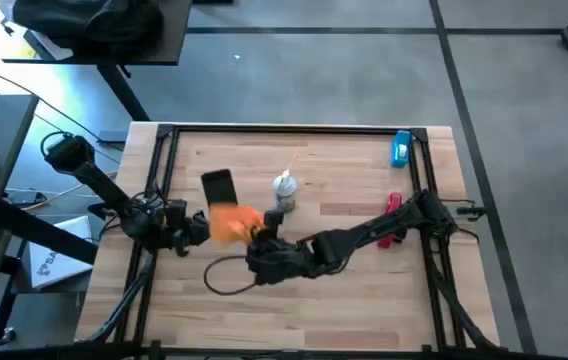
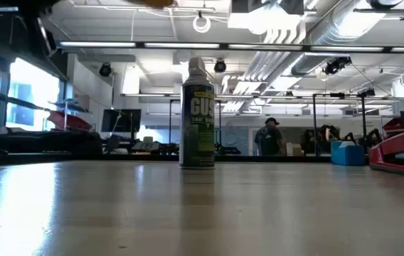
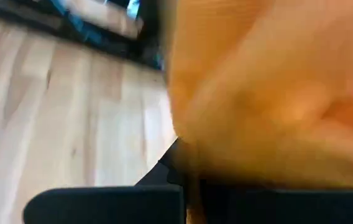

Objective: Apply microfiber cloth
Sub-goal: Wipe the black cellphone using the green microfiber cloth

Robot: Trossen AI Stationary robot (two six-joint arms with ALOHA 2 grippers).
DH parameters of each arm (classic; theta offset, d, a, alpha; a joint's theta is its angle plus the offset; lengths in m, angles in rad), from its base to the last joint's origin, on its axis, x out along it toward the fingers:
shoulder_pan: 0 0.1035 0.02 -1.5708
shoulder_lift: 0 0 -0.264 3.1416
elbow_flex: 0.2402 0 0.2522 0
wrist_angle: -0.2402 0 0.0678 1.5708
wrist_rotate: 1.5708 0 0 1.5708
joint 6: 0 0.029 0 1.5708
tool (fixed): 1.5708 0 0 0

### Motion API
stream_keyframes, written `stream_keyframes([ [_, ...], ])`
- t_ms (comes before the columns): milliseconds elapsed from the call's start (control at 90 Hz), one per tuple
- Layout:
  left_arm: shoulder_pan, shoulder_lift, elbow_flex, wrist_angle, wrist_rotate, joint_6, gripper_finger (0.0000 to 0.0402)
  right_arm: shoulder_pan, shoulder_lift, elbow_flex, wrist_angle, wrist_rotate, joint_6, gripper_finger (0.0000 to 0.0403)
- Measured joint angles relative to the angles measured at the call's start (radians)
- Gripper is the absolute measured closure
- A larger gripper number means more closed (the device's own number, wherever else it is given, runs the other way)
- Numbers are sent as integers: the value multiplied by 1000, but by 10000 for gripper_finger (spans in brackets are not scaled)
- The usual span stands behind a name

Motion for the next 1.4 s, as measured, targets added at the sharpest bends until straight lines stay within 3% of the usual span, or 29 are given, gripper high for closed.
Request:
stream_keyframes([
  [289,-21,3,-2,97,21,115,385,28,-12,2,-164,15,143,403],
  [422,-46,-6,-3,93,7,131,385,53,-69,2,-329,74,214,403],
  [533,-48,-20,-4,92,-2,164,385,55,-117,3,-492,63,306,403],
  [722,-44,-21,-5,21,-22,224,385,34,-157,4,-696,-85,424,403],
  [944,-23,-20,-5,-157,13,220,385,25,-118,4,-759,-228,400,403],
  [1044,7,-20,-5,-302,83,105,385,25,-91,4,-785,-236,399,403],
  [1244,102,-12,-7,-673,152,-379,385,28,-49,4,-795,-327,399,403],
  [1400,154,24,-7,-764,223,-574,380,41,-41,4,-778,-371,399,403],
])
